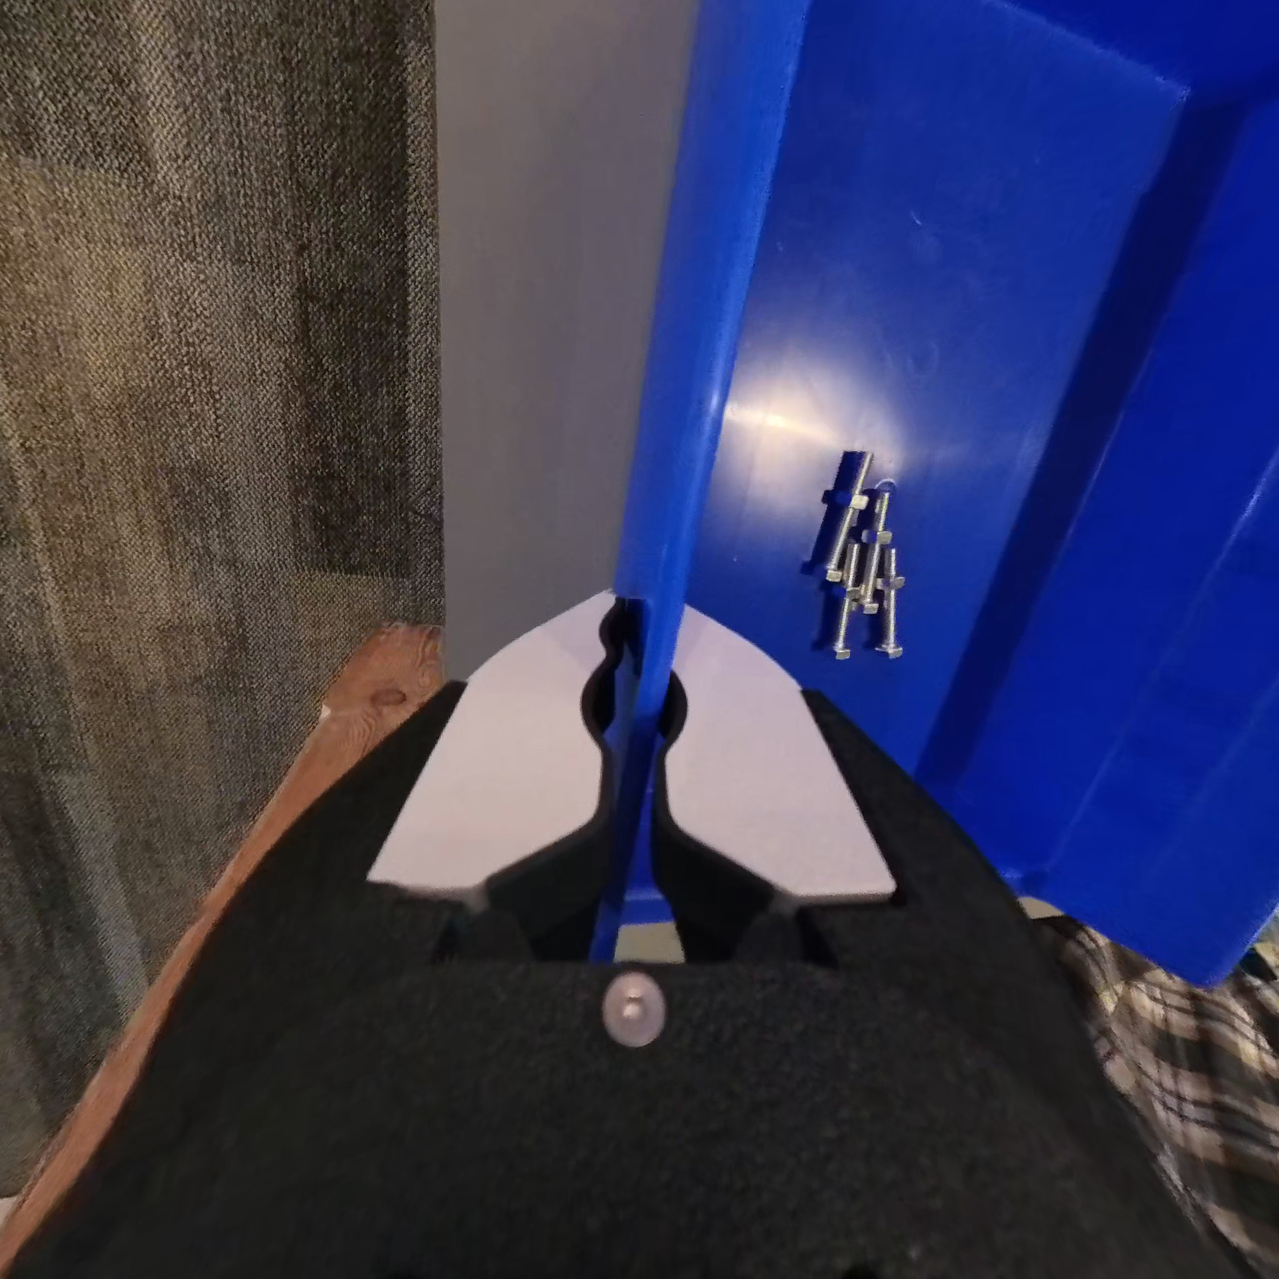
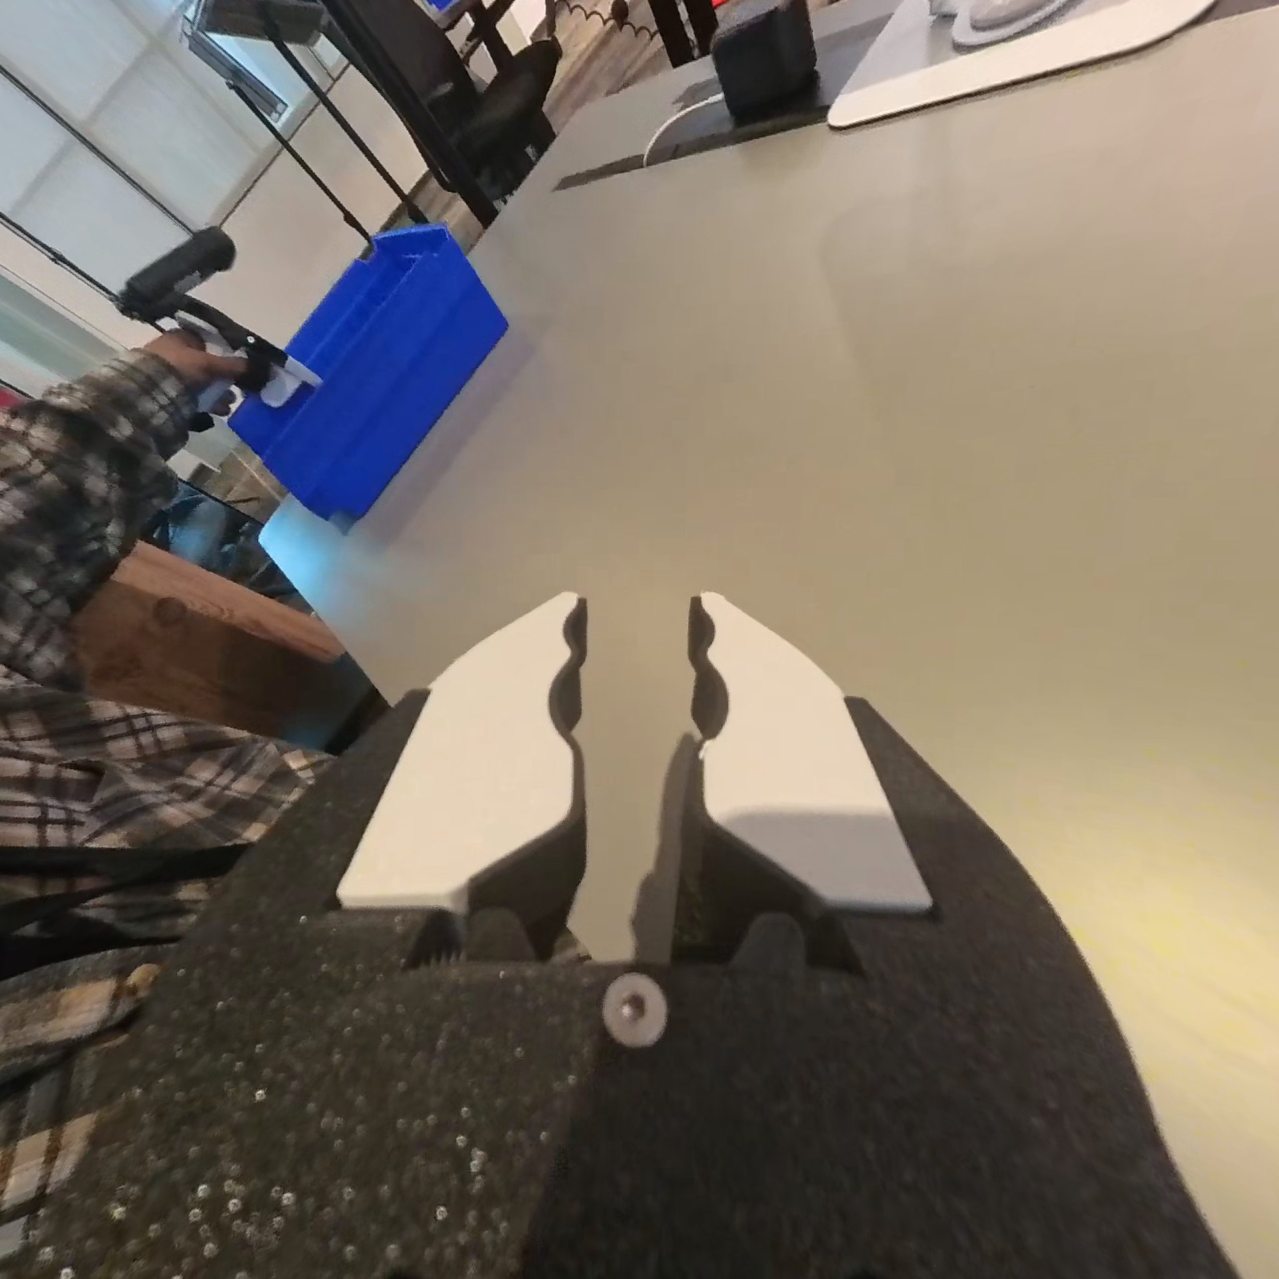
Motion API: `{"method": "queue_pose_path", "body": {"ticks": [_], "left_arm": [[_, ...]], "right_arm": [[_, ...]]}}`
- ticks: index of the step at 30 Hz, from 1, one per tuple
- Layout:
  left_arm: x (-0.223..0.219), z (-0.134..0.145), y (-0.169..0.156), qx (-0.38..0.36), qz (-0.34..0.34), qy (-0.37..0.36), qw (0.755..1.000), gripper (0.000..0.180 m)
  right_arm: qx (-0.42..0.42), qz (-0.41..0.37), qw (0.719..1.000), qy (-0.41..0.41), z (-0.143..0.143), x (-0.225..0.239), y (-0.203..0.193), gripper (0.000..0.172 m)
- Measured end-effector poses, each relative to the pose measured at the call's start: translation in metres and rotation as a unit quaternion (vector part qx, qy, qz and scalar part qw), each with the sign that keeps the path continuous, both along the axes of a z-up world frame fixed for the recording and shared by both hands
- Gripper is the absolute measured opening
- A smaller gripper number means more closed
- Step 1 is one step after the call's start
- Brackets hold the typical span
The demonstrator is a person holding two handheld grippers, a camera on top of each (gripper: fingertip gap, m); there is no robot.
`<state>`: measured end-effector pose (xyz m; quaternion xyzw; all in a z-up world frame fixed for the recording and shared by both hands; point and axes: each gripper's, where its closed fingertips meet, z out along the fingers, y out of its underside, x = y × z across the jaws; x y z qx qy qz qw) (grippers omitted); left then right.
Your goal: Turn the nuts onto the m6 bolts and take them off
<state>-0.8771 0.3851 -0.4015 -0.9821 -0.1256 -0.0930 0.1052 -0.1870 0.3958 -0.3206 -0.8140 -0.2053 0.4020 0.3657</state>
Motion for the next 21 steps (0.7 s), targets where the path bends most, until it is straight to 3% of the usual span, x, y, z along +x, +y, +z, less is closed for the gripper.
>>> {"method": "queue_pose_path", "body": {"ticks": [3,5,9,13,15,17,21], "left_arm": [[-0.001,0.0,0.002,0.013,0.002,-0.002,1.0,0.008],[-0.006,0.003,0.004,0.029,0.019,0.008,0.999,0.037],[-0.021,0.033,0.004,0.083,0.051,0.034,0.995,0.069],[0.011,0.095,0.007,0.187,0.0,0.057,0.981,0.064],[0.041,0.11,0.007,0.203,-0.043,0.068,0.976,0.06],[0.069,0.108,0.008,0.194,-0.081,0.072,0.975,0.053],[0.103,0.074,0.005,0.131,-0.125,0.066,0.981,0.048]], "right_arm": [[0.001,0.004,1.0,-0.005,0.002,-0.009,0.001,0.028],[0.002,0.007,1.0,-0.004,0.003,-0.015,0.001,0.03],[0.012,0.012,1.0,-0.004,0.009,-0.022,0.002,0.031],[0.023,0.009,1.0,-0.007,0.013,-0.023,0.002,0.031],[0.024,0.01,1.0,0.001,0.014,-0.025,0.002,0.031],[0.023,0.014,1.0,0.008,0.014,-0.027,0.001,0.031],[0.021,0.021,0.999,0.014,0.012,-0.028,-0.003,0.031]]}}
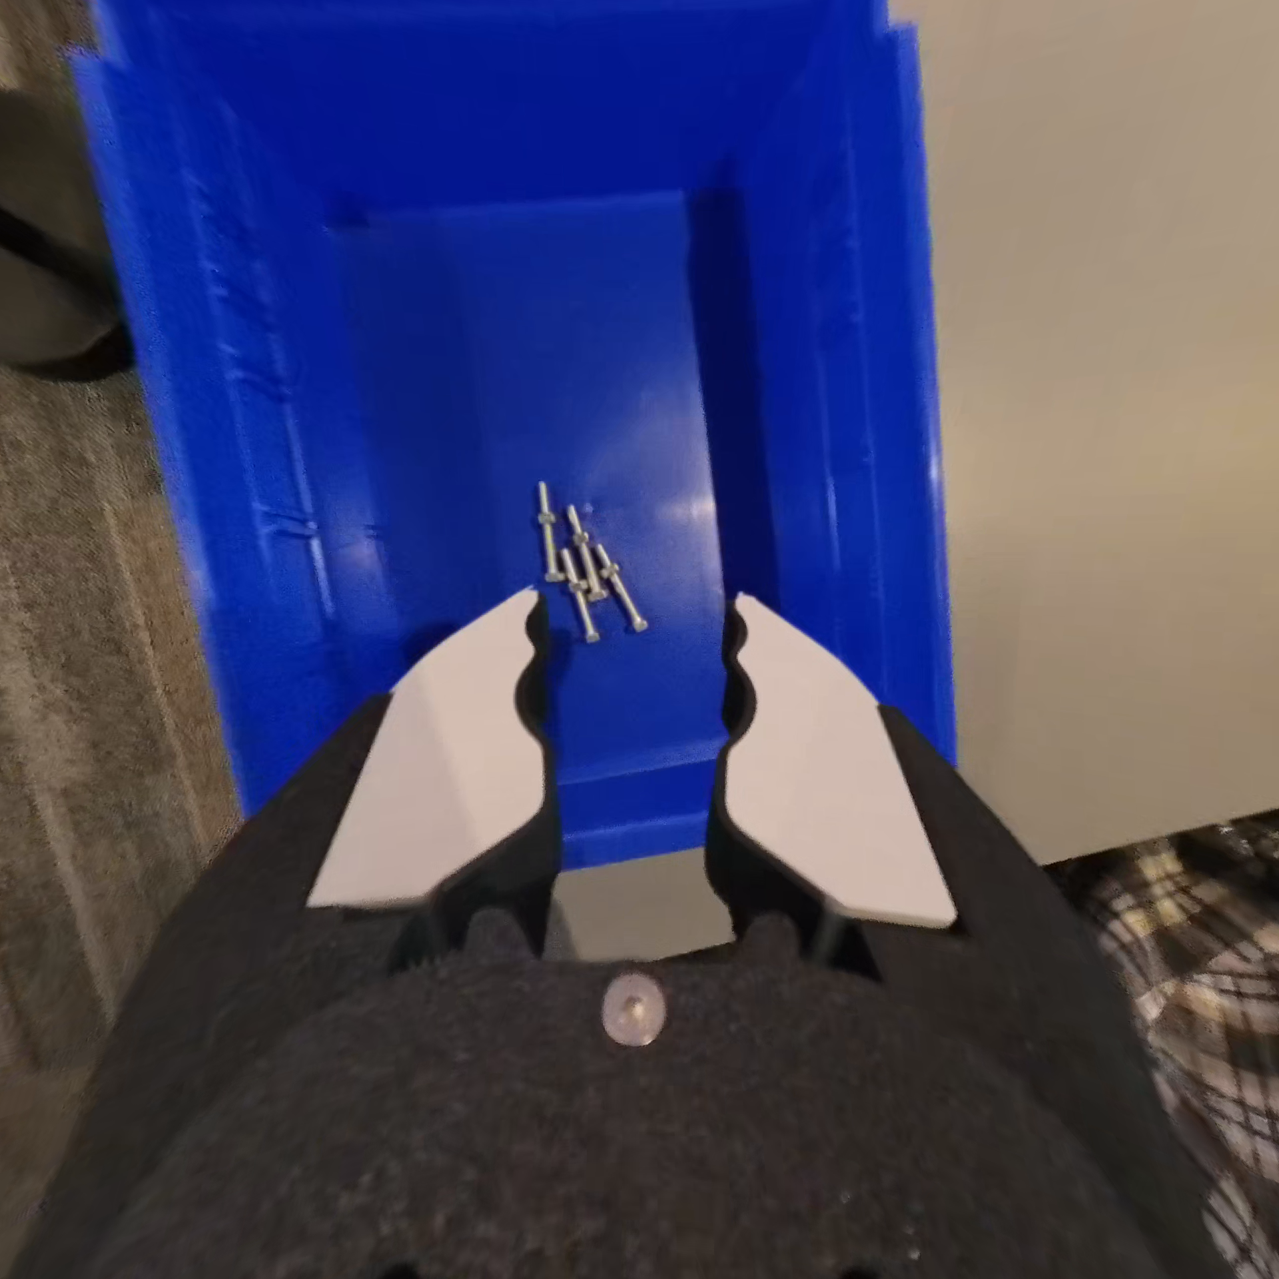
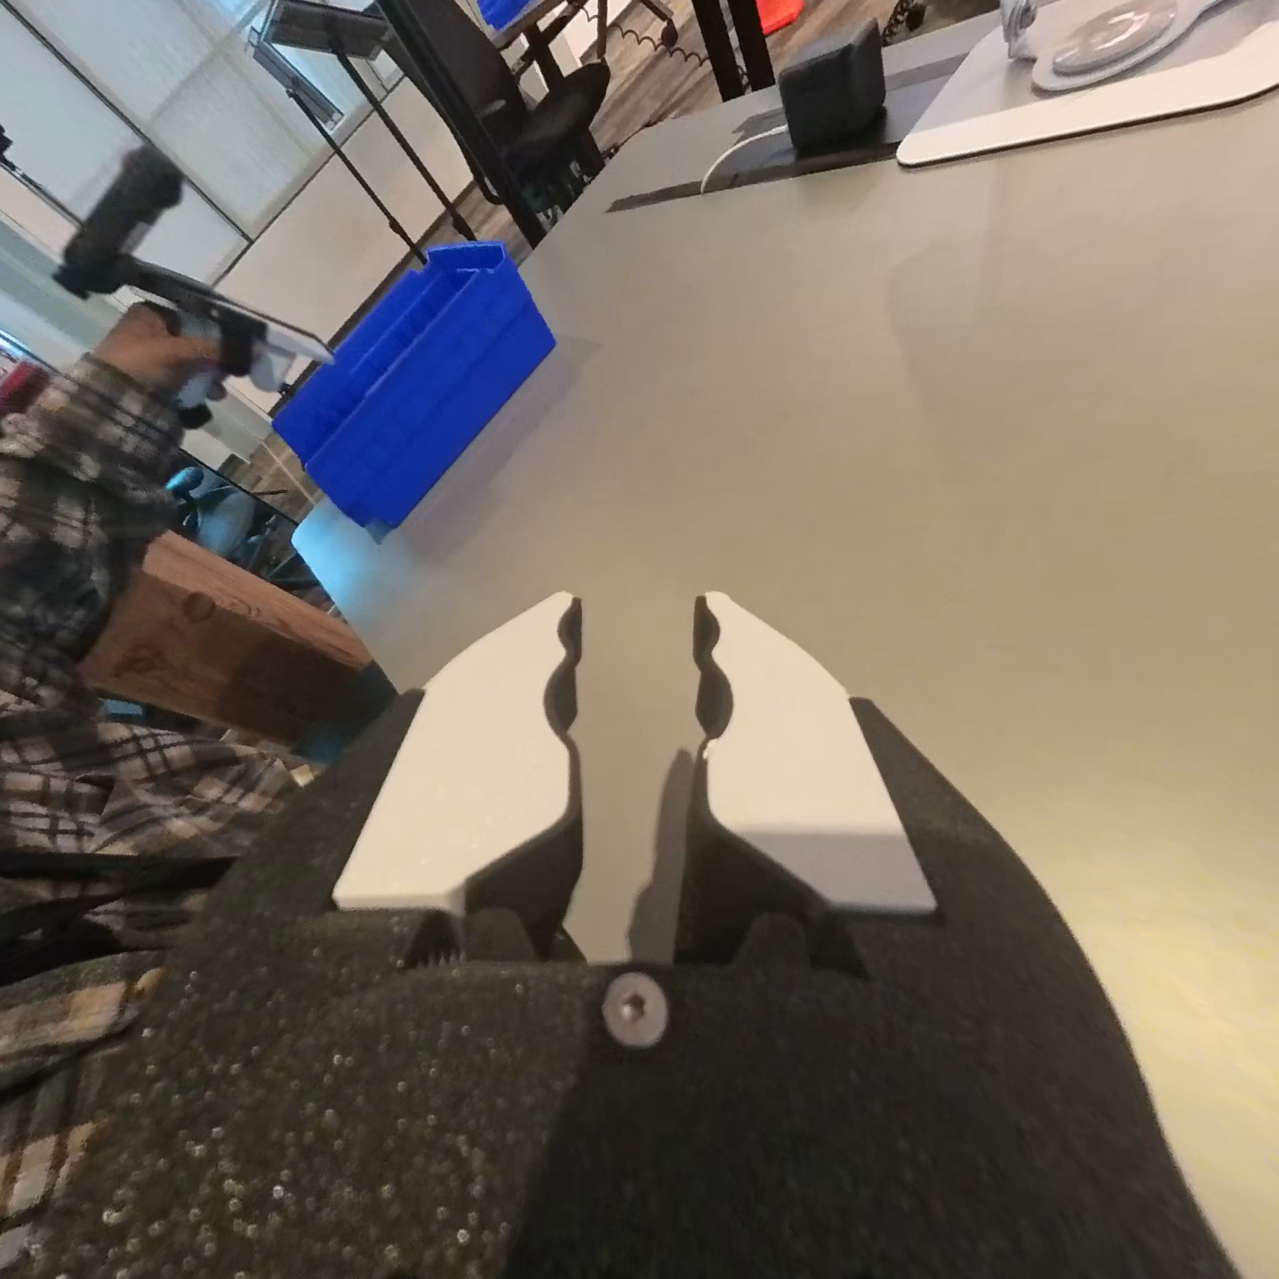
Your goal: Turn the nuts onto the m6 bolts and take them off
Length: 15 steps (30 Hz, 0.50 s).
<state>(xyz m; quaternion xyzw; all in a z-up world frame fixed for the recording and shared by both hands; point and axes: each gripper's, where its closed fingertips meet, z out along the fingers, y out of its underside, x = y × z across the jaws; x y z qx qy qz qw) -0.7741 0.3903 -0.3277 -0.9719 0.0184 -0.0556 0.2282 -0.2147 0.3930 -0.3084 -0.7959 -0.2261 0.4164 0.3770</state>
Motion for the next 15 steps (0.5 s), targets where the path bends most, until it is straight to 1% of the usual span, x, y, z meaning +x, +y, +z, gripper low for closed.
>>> {"method": "queue_pose_path", "body": {"ticks": [3,6,10,15], "left_arm": [[0.0,-0.032,-0.005,-0.054,0.0,0.014,0.998,0.042],[-0.008,-0.057,-0.012,-0.1,0.009,0.023,0.995,0.038],[-0.014,-0.08,-0.019,-0.144,0.023,0.019,0.989,0.035],[-0.012,-0.099,-0.022,-0.185,0.03,0.023,0.982,0.034]], "right_arm": [[-0.003,-0.003,1.0,0.001,-0.002,0.007,-0.003,0.031],[-0.006,-0.013,1.0,0.005,-0.004,0.019,-0.003,0.031],[-0.01,-0.021,1.0,0.017,-0.005,0.029,-0.002,0.03],[-0.012,-0.019,1.0,0.022,-0.008,0.032,-0.002,0.031]]}}
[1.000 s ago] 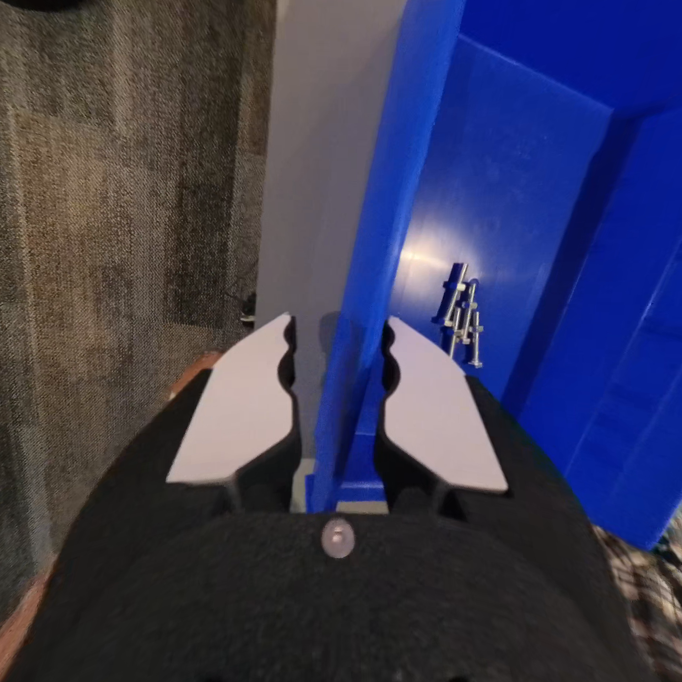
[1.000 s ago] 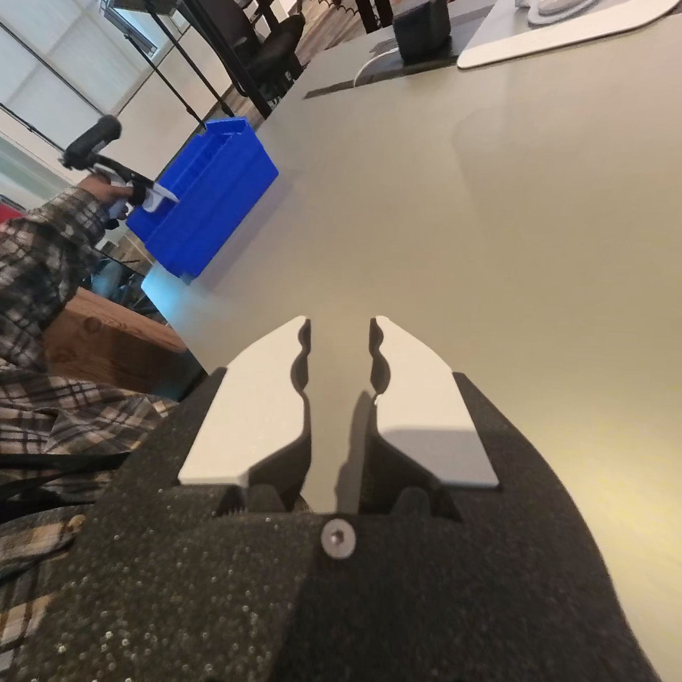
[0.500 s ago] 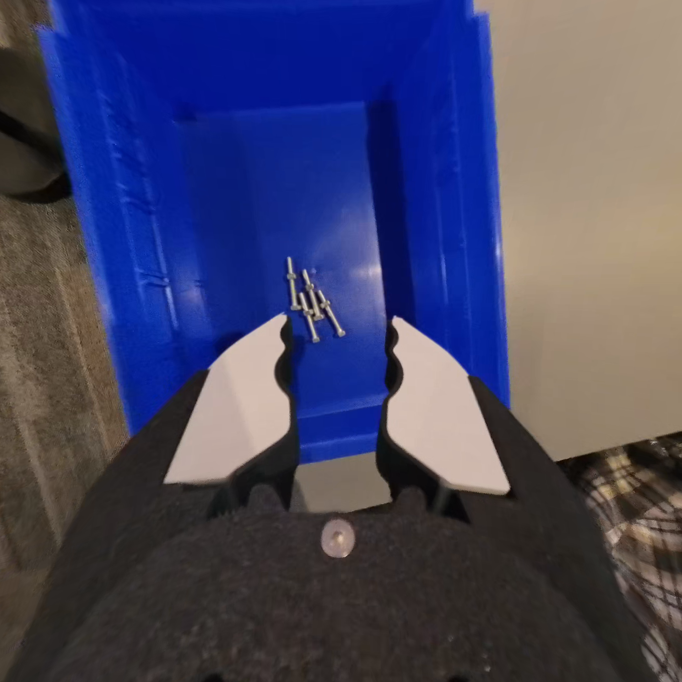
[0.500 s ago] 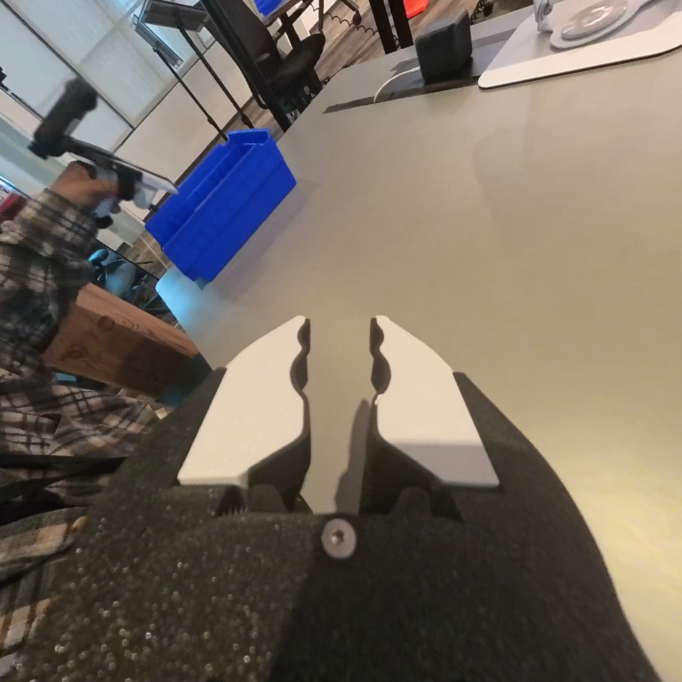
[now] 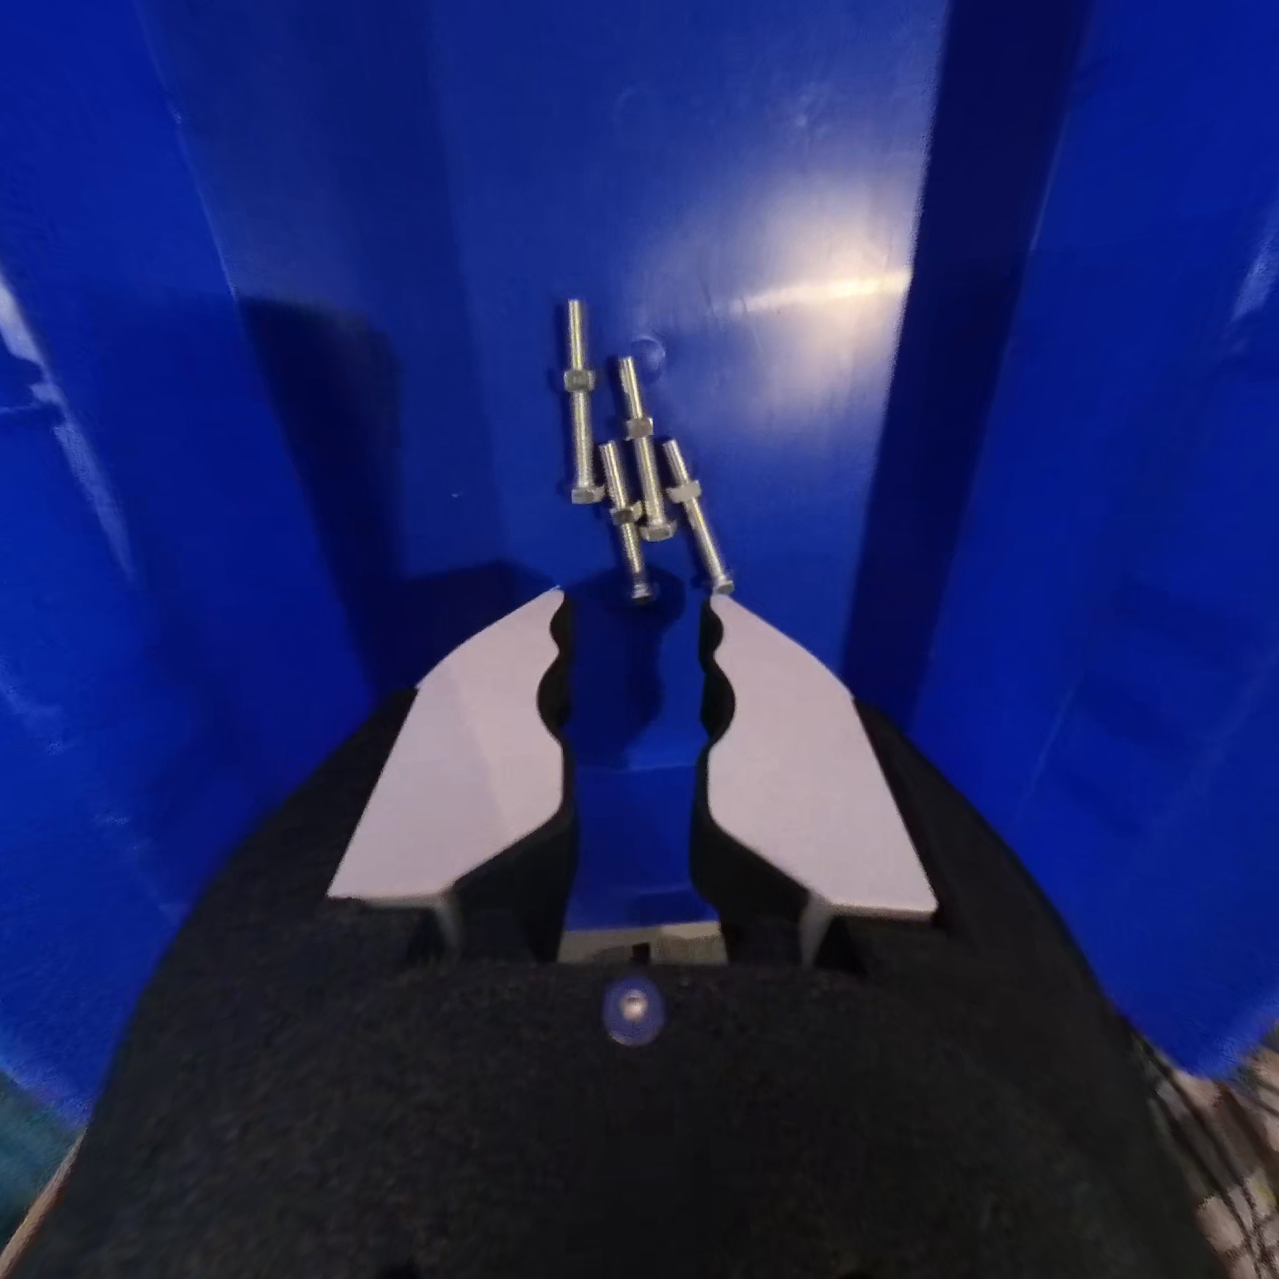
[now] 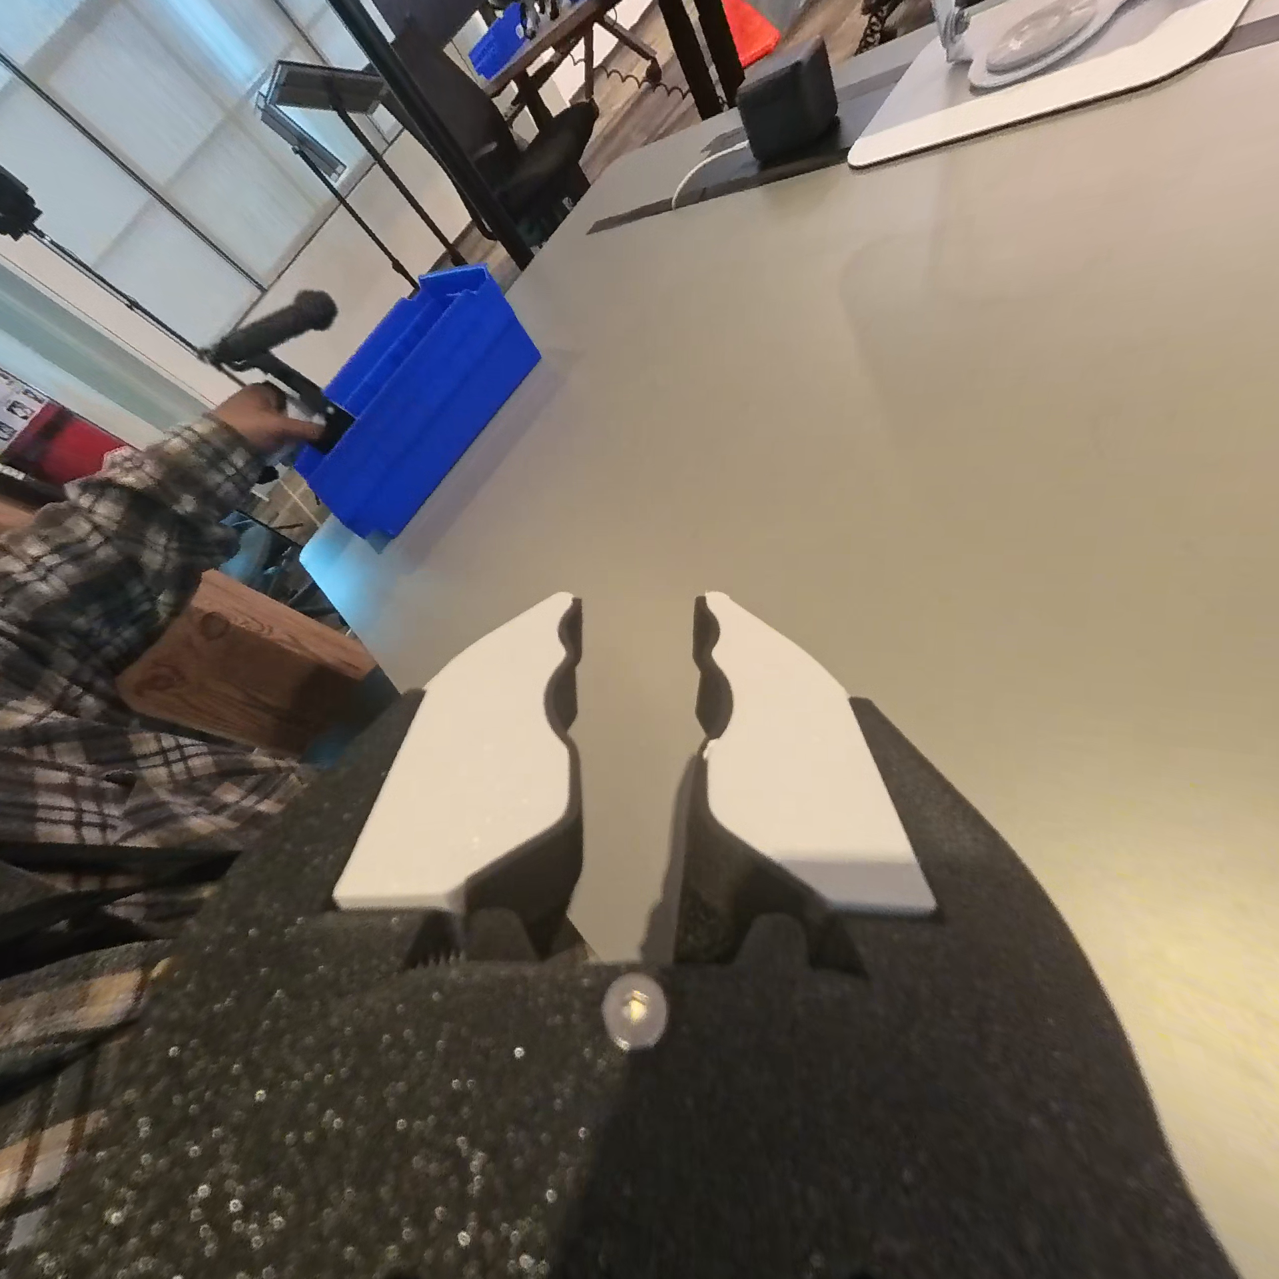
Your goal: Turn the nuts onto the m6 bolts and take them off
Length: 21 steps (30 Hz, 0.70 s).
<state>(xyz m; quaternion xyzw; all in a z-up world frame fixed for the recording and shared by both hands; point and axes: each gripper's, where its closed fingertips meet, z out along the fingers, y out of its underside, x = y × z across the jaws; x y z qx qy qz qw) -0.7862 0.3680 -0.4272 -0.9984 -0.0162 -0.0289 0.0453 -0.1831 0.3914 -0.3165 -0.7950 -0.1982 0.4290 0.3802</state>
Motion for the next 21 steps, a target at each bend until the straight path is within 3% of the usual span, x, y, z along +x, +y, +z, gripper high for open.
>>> {"method": "queue_pose_path", "body": {"ticks": [6,11,15,18,21], "left_arm": [[-0.004,-0.015,0.0,-0.032,-0.001,0.025,0.999,0.03],[-0.011,-0.016,0.0,-0.043,-0.004,0.041,0.998,0.012],[-0.013,-0.015,0.0,-0.046,-0.013,0.047,0.998,0.011],[-0.017,0.005,0.002,-0.023,-0.017,0.053,0.998,0.011],[-0.014,0.051,0.015,0.037,-0.028,0.062,0.997,0.01]], "right_arm": [[-0.002,-0.005,1.0,0.005,-0.001,0.006,0.001,0.03],[-0.005,-0.007,1.0,0.011,-0.002,0.009,0.001,0.03],[-0.007,-0.008,1.0,0.017,-0.004,0.01,0.0,0.03],[-0.007,-0.008,1.0,0.017,-0.004,0.012,-0.001,0.029],[-0.001,-0.009,1.0,0.016,-0.001,0.014,-0.002,0.029]]}}
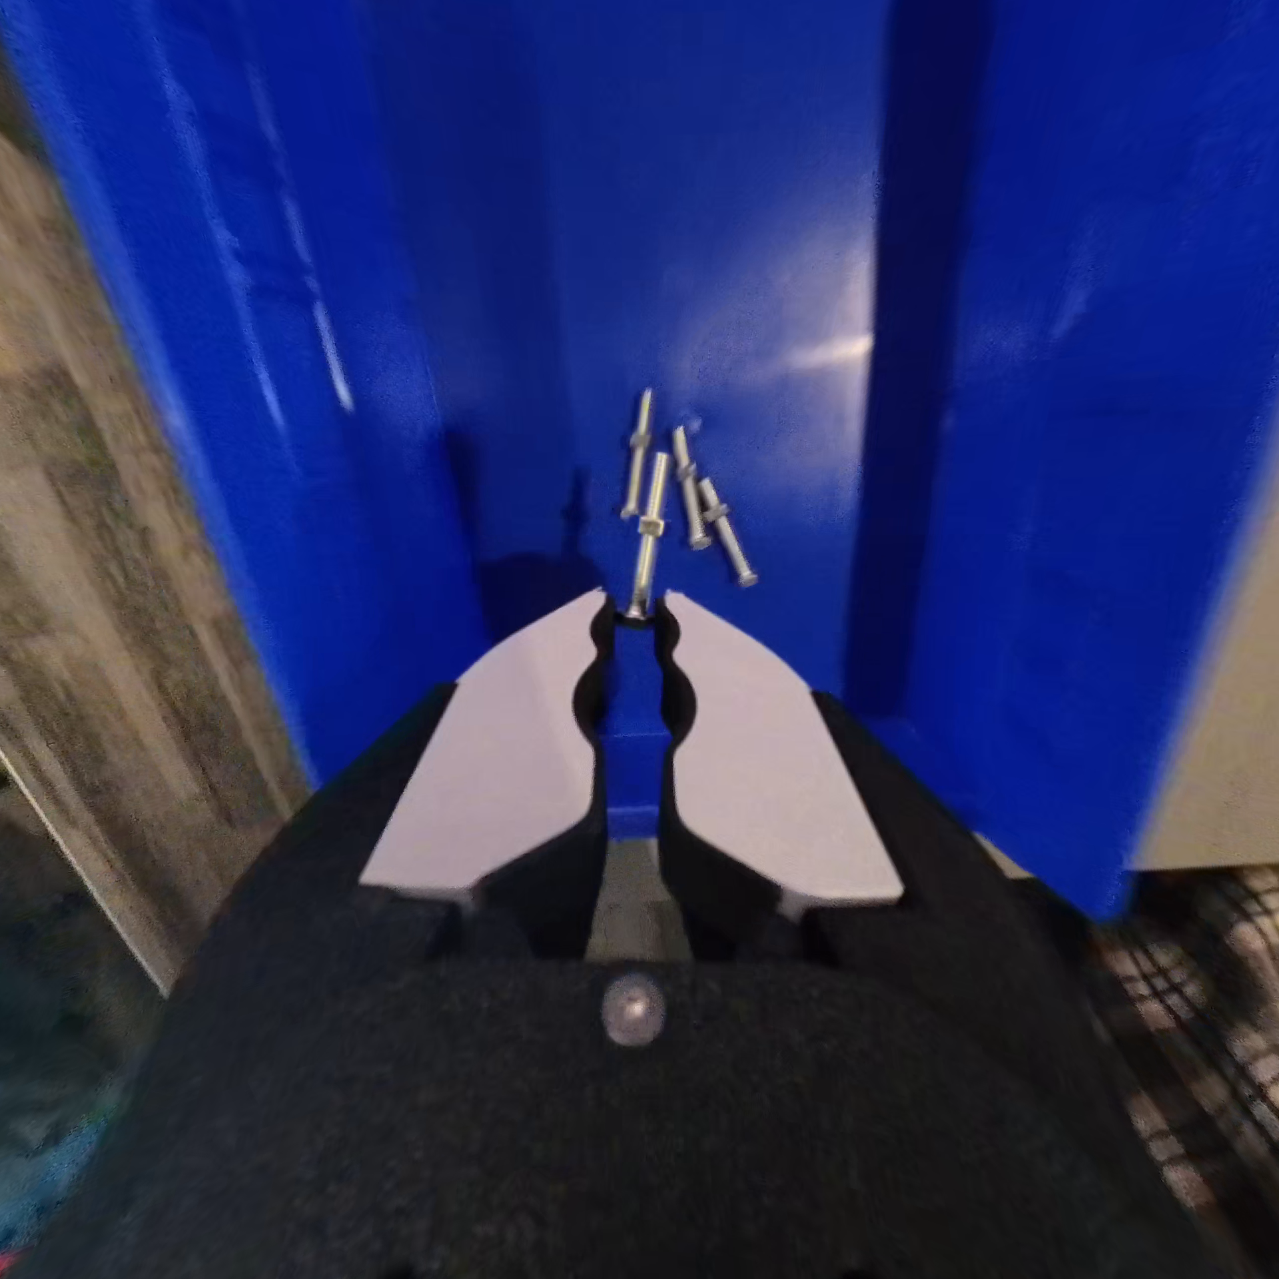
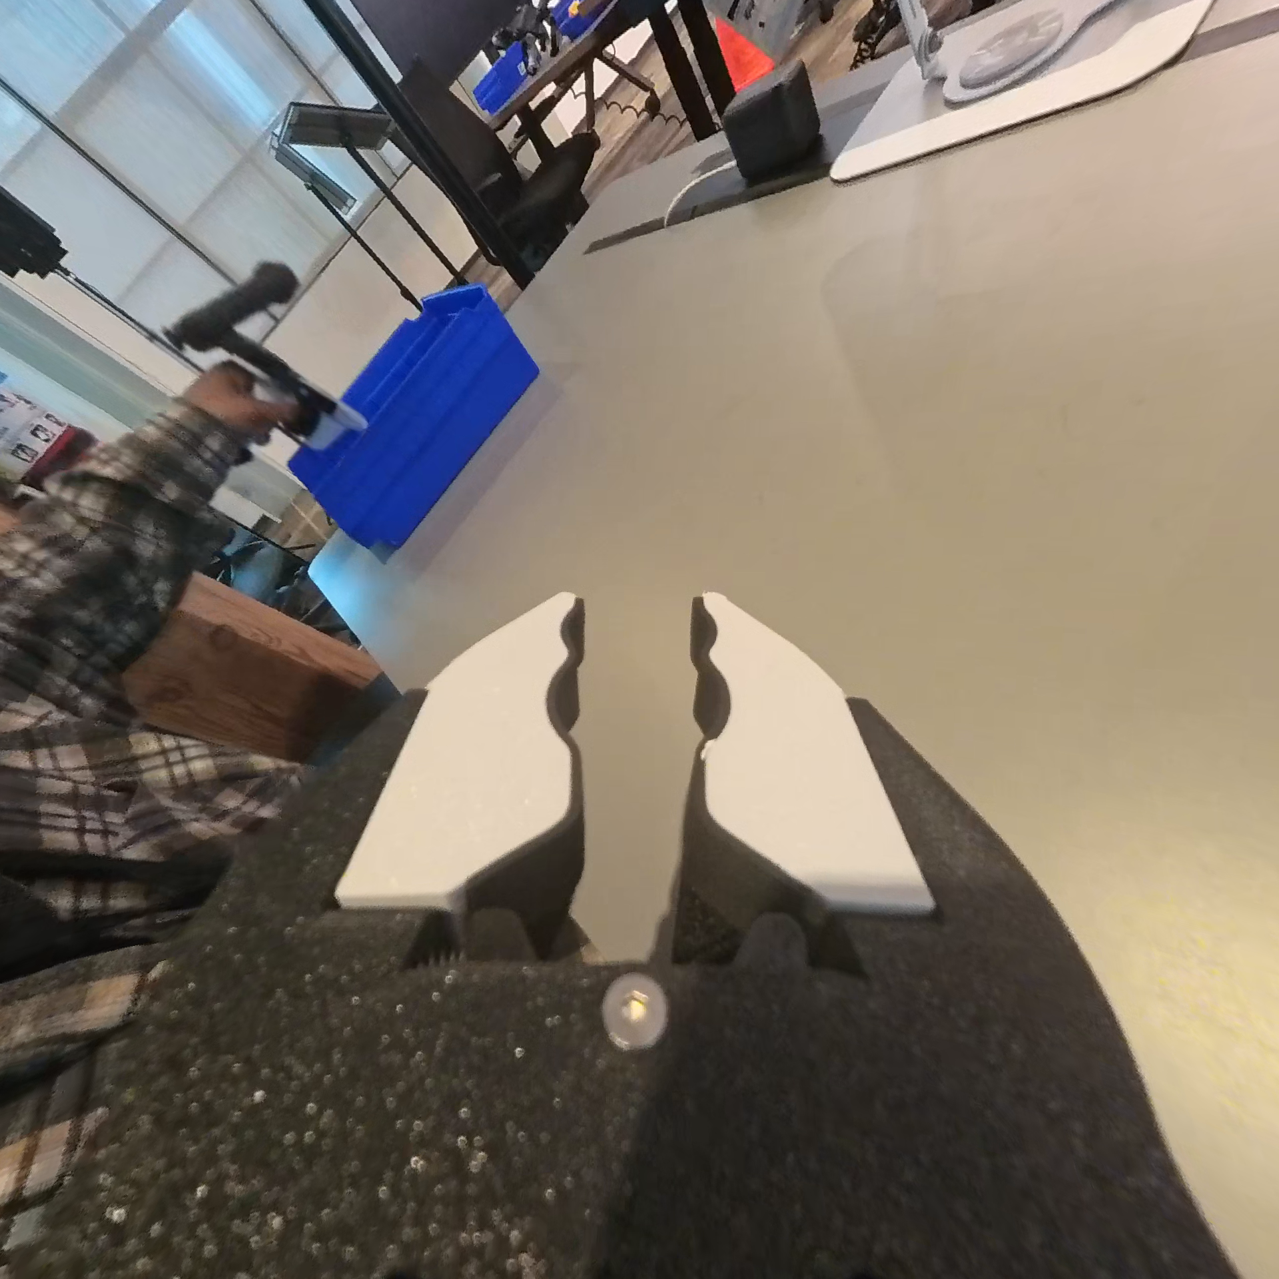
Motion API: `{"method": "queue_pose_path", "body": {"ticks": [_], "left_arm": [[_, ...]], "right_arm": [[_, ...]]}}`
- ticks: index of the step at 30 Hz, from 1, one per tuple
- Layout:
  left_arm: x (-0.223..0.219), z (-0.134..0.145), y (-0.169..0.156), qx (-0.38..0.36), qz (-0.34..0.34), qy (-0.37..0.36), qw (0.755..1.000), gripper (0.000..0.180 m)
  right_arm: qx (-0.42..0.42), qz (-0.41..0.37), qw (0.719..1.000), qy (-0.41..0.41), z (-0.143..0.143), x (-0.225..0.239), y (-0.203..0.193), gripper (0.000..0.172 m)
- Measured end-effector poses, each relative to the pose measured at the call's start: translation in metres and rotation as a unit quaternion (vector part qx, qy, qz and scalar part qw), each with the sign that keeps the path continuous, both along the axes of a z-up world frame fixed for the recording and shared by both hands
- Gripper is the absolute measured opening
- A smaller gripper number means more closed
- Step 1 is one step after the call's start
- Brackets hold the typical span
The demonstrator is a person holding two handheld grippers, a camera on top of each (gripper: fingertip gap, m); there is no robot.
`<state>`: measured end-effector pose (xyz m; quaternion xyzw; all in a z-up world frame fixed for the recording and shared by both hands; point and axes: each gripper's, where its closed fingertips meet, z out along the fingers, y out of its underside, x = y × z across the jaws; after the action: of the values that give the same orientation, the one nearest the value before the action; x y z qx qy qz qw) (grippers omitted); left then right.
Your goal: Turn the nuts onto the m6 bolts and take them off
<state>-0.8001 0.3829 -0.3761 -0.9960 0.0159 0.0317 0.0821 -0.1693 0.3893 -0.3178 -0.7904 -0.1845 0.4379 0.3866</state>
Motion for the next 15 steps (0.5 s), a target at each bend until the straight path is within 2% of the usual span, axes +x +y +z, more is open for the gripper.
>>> {"method": "queue_pose_path", "body": {"ticks": [3,5,7,10,13,15], "left_arm": [[0.038,0.058,0.023,0.076,-0.058,-0.016,0.995,0.01],[0.088,0.093,0.042,0.128,-0.119,-0.038,0.984,0.01],[0.153,0.119,0.061,0.181,-0.194,-0.07,0.962,0.01],[0.266,0.133,0.081,0.249,-0.301,-0.161,0.907,0.01],[0.369,0.135,0.086,0.308,-0.368,-0.295,0.826,0.01],[0.418,0.131,0.086,0.336,-0.393,-0.368,0.773,0.01]], "right_arm": [[0.015,-0.001,1.0,0.0,0.004,0.001,-0.002,0.029],[0.025,-0.004,1.0,0.007,0.004,0.001,-0.003,0.029],[0.03,-0.003,0.999,0.023,0.005,0.0,-0.004,0.029],[0.048,0.003,0.998,0.048,0.009,-0.005,-0.002,0.03],[0.067,0.01,0.996,0.063,0.012,-0.013,0.004,0.033],[0.083,0.013,0.994,0.076,0.017,-0.02,0.012,0.037]]}}
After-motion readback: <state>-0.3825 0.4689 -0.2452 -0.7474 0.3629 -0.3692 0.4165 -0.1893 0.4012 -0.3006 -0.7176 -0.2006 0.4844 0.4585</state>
